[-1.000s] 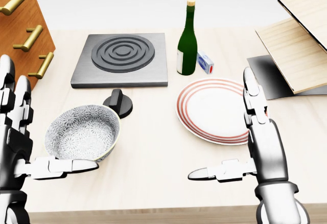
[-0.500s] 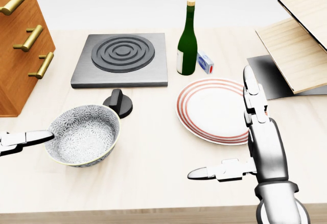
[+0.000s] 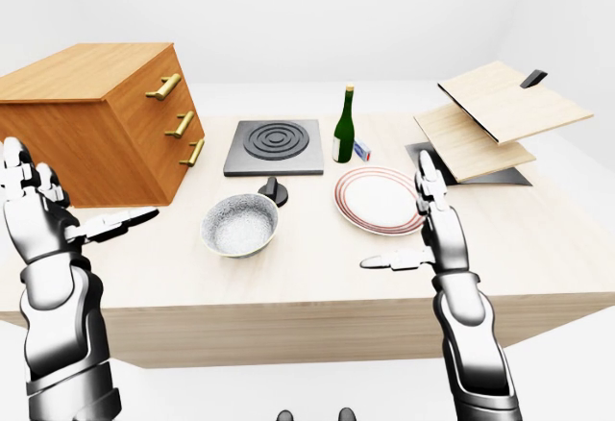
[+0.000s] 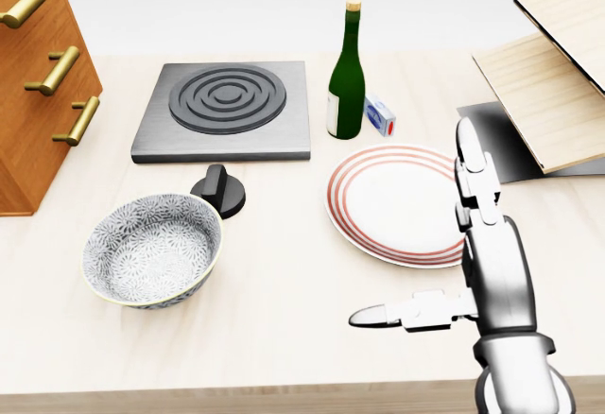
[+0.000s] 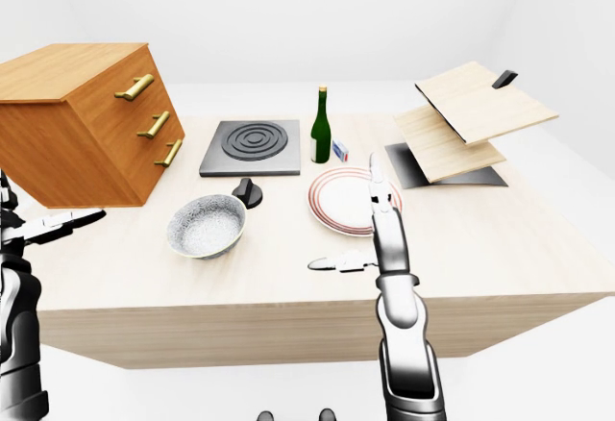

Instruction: Pick up the akita bowl and put it on the plate.

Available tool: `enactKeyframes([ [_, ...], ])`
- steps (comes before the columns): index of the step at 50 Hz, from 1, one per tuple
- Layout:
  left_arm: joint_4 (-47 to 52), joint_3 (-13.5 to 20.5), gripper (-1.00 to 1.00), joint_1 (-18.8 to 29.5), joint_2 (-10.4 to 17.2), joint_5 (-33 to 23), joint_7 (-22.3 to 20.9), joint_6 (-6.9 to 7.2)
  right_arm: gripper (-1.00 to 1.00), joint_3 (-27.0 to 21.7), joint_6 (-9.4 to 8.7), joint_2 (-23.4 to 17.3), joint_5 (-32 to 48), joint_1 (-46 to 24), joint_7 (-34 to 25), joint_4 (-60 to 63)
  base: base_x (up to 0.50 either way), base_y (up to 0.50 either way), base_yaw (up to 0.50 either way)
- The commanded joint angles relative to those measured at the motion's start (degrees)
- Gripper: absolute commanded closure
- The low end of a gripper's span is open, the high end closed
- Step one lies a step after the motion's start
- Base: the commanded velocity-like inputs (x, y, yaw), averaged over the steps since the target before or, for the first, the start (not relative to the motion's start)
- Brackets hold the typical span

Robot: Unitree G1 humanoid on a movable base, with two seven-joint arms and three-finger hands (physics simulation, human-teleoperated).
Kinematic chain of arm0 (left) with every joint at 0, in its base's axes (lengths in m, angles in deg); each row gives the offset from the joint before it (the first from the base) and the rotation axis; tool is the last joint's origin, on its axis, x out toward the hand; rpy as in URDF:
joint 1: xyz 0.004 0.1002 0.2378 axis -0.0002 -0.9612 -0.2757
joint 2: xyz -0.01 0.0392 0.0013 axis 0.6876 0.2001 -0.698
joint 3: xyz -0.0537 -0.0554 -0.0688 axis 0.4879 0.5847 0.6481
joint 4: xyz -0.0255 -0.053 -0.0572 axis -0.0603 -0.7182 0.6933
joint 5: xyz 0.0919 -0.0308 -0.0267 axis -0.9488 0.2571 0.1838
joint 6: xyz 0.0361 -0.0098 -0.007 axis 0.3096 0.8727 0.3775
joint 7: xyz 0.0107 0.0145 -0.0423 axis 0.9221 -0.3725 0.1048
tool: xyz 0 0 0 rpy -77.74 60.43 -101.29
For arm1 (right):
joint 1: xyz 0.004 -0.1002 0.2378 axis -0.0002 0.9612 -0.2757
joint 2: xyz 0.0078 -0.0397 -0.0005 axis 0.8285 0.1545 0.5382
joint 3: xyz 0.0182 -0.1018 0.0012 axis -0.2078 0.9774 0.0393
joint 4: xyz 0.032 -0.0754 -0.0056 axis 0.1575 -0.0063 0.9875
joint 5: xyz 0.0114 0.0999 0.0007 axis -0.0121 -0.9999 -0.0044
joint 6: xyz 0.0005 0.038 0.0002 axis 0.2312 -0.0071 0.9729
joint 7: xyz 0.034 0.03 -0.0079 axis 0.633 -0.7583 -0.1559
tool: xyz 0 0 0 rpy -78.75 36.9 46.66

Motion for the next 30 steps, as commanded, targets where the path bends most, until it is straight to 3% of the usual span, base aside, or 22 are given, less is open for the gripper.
enactKeyframes([
  [1,-7.5,2.6,-1.00,0.7,3.8,1.8,1.3,-0.18,-1.00,-0.7,0.00,0.4,-2.8,-0.2,0.3,0.0,0.00,0.00,0.00],
  [15,-15.9,3.6,-1.00,0.9,7.0,3.5,2.4,-5.17,-1.00,-0.2,0.00,0.5,2.7,-3.2,8.5,-2.7,0.00,0.00,0.00],
  [22,-20.1,3.2,-1.00,1.3,7.8,3.9,2.7,-7.76,-1.00,1.5,0.00,0.8,2.3,-3.3,6.1,-0.9,0.00,0.00,0.00],
  [30,-20.7,3.0,-1.00,1.3,8.2,4.2,3.0,-7.88,-1.00,1.7,0.00,0.2,3.2,-2.5,4.4,-1.1,0.00,0.00,0.00],
])
